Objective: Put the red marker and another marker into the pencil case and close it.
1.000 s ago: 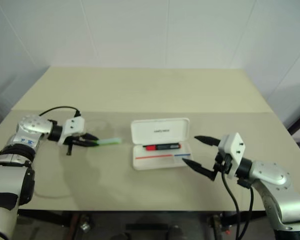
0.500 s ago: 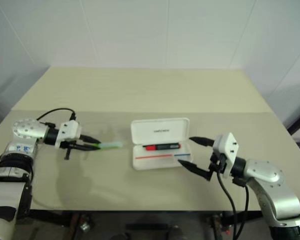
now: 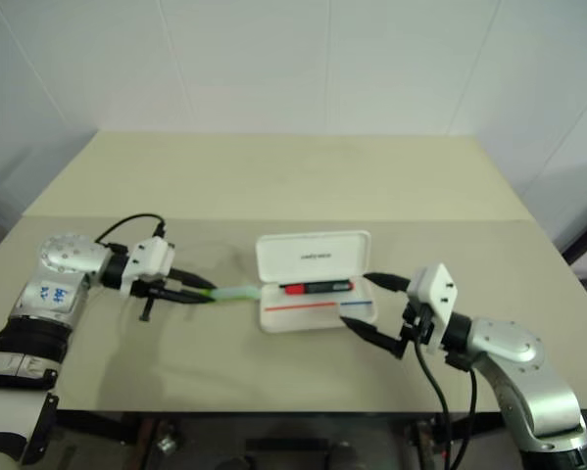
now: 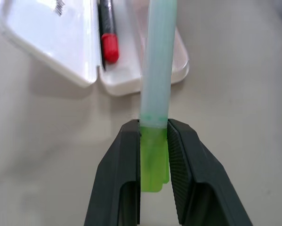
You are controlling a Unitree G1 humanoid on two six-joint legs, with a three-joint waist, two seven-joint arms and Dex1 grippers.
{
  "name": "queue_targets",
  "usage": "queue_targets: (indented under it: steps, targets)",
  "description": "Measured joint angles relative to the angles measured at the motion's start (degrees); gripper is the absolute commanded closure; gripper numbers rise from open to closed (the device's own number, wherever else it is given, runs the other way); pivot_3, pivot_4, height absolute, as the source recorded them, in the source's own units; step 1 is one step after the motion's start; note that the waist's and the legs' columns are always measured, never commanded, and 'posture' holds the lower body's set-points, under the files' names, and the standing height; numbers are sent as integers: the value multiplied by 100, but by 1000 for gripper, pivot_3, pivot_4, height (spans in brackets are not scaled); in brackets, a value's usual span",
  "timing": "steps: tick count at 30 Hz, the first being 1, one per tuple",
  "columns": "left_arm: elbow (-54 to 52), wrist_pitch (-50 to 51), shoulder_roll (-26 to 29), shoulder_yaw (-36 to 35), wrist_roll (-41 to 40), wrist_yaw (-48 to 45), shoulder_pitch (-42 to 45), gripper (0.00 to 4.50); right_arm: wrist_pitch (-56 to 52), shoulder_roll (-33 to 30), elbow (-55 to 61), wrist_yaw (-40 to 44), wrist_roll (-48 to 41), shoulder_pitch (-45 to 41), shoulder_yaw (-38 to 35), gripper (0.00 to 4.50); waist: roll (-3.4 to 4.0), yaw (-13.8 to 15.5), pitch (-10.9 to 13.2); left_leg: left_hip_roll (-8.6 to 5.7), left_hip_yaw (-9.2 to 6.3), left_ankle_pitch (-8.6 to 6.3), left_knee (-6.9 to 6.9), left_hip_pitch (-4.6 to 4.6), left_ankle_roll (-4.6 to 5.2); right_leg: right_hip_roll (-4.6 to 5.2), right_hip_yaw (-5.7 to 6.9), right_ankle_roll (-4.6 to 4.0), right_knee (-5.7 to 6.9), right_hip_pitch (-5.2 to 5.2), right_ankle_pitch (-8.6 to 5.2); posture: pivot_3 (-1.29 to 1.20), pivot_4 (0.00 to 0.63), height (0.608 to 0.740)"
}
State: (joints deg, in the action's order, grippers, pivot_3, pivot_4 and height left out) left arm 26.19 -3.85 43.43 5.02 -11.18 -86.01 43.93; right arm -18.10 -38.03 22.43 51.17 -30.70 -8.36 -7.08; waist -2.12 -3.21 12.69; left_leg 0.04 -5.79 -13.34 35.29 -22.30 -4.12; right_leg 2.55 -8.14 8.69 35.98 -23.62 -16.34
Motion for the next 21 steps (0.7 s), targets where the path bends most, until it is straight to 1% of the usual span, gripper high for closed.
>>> queue_targets:
  steps: [3, 8, 15, 21]
  targets:
    - [-162, 341, -15, 45, -57, 6, 2, 3997, -103, 40, 104, -119, -9, 1, 1, 0, 0, -4, 0, 0, 1, 0, 0, 2, 0, 0, 0, -2, -1, 0, -1, 0, 150, 740]
    - [-283, 542, -335, 223, -52, 63, 22, 3997, -271, -100, 191, -162, -60, 4, -48, 0, 0, 15, 0, -1, 1, 0, 1, -1, 0, 1, 0, -3, -6, 1, -1, 0, 150, 740]
    - [-423, 765, -758, 479, 55, 378, 95, 3997, -328, -642, 202, 204, -258, 153, -519, 0, 0, 11, 0, -1, 2, 0, 1, -1, 0, 1, 0, -2, -9, 2, -1, 0, 150, 740]
    - [-784, 1329, -1132, 691, 163, 783, 236, 3997, -299, -911, 192, 566, -322, 342, -861, 0, 0, 12, 0, -1, 2, 0, 8, -1, 0, 0, -1, -1, -10, 5, -1, 0, 150, 740]
